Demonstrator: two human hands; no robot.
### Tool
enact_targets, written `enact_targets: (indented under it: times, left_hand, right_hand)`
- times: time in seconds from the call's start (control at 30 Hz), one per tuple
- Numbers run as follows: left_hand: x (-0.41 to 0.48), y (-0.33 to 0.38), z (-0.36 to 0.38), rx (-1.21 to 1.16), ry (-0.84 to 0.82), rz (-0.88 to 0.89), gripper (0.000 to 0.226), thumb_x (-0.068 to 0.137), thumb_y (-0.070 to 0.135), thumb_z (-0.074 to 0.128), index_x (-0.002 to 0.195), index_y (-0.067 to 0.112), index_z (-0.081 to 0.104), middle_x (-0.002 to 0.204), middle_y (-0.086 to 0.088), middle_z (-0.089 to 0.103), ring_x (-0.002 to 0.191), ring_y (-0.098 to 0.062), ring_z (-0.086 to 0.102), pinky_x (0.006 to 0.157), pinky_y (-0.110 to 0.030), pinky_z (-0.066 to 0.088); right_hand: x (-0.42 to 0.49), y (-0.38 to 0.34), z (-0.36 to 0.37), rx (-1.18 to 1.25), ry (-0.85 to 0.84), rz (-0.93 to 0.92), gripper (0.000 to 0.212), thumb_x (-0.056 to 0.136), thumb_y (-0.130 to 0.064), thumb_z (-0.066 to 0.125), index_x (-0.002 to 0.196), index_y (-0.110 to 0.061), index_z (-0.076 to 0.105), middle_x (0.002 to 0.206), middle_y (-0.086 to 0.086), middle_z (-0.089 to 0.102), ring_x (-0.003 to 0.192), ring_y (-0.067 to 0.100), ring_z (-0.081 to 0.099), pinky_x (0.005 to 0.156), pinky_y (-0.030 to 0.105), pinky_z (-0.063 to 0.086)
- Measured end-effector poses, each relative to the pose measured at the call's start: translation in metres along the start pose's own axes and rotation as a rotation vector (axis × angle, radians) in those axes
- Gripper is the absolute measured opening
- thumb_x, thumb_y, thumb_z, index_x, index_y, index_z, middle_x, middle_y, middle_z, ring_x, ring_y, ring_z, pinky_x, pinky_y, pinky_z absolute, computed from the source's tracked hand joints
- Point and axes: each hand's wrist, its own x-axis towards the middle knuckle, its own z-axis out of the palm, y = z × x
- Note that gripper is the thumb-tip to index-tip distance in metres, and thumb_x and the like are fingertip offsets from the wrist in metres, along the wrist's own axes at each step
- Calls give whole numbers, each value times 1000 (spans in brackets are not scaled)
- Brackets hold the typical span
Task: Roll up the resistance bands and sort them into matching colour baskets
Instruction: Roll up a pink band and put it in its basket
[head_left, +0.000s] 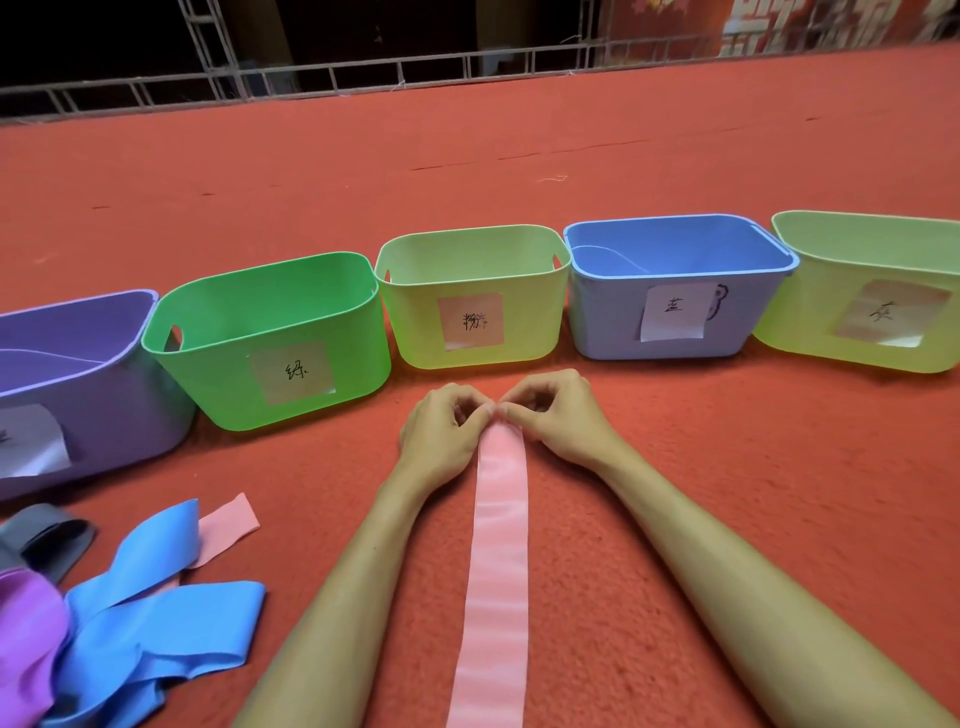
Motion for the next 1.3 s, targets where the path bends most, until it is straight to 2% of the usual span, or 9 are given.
enact_targets:
  times: [0.23, 0.4, 0.57, 0.67, 0.73, 0.93, 1.07, 1.17, 1.3]
  left_hand:
    - [-1, -3, -2, -36, -24, 19, 11, 88, 45, 72, 83, 37, 75, 81, 15, 69, 71, -4, 57, 66, -30, 42]
    - [-2, -2, -2, -9, -28, 23, 10, 86, 44, 78, 83, 36, 74, 80, 14, 70, 68, -3, 56, 64, -29, 43]
    - [-3, 0, -4, -8, -51, 18, 6, 81, 41, 80, 80, 37, 75, 76, 15, 69, 66, -2, 56, 63, -28, 42]
    - [-2, -1, -5, -58, -74, 3, 4, 78, 39, 79, 81, 38, 77, 77, 17, 72, 67, -3, 59, 69, -35, 52]
    - [-2, 0, -6, -72, -84, -11, 5, 79, 35, 81, 82, 38, 78, 76, 17, 72, 66, -2, 59, 72, -36, 53]
    - [-5, 3, -9, -92, -91, -14, 7, 81, 25, 83, 81, 32, 80, 74, 17, 72, 62, 5, 56, 64, -22, 42]
    - [-6, 7, -13, -90, -62, 26, 9, 86, 22, 78, 83, 29, 83, 78, 12, 71, 68, 6, 57, 61, -10, 35]
    - [-8, 6, -15, -67, -46, 42, 11, 83, 22, 83, 86, 33, 84, 86, 9, 70, 78, 6, 59, 65, -5, 37]
    - [-10, 7, -17, -63, -40, 59, 11, 78, 25, 88, 85, 32, 84, 85, 10, 72, 81, 5, 60, 65, -5, 36]
  right_hand:
    - [-1, 1, -1, 35, -28, 1, 4, 82, -23, 85, 84, -21, 82, 72, -5, 76, 63, 4, 61, 62, 28, 49]
    - [-2, 1, 0, 12, -41, -6, 6, 80, -24, 86, 84, -23, 82, 75, -6, 77, 68, 9, 67, 68, 38, 56]
    - [-3, -4, -1, -33, -42, -13, 11, 77, -23, 90, 79, -23, 79, 71, -8, 75, 61, 0, 59, 62, 24, 48]
    - [-4, -6, -3, -12, -51, 11, 7, 81, -21, 86, 79, -22, 79, 67, -6, 73, 57, 1, 57, 59, 24, 46]
    - [-4, -7, -3, -35, -31, 14, 8, 82, -15, 80, 78, -21, 80, 64, -7, 72, 55, 0, 55, 60, 23, 45]
    - [-7, -11, -3, -124, -42, -22, 11, 80, -11, 82, 79, -22, 81, 66, -12, 72, 58, -1, 56, 60, 11, 40]
    - [-8, -11, -2, -123, -38, -40, 10, 80, -14, 85, 79, -22, 80, 68, -13, 72, 58, 0, 54, 60, 11, 39]
    - [-8, -12, -3, -127, -39, -40, 11, 78, -12, 85, 79, -22, 79, 66, -13, 71, 57, 0, 54, 59, 11, 40]
    - [-10, -12, -4, -107, -66, -36, 11, 78, -15, 85, 79, -23, 79, 67, -9, 71, 59, 0, 54, 60, 16, 43]
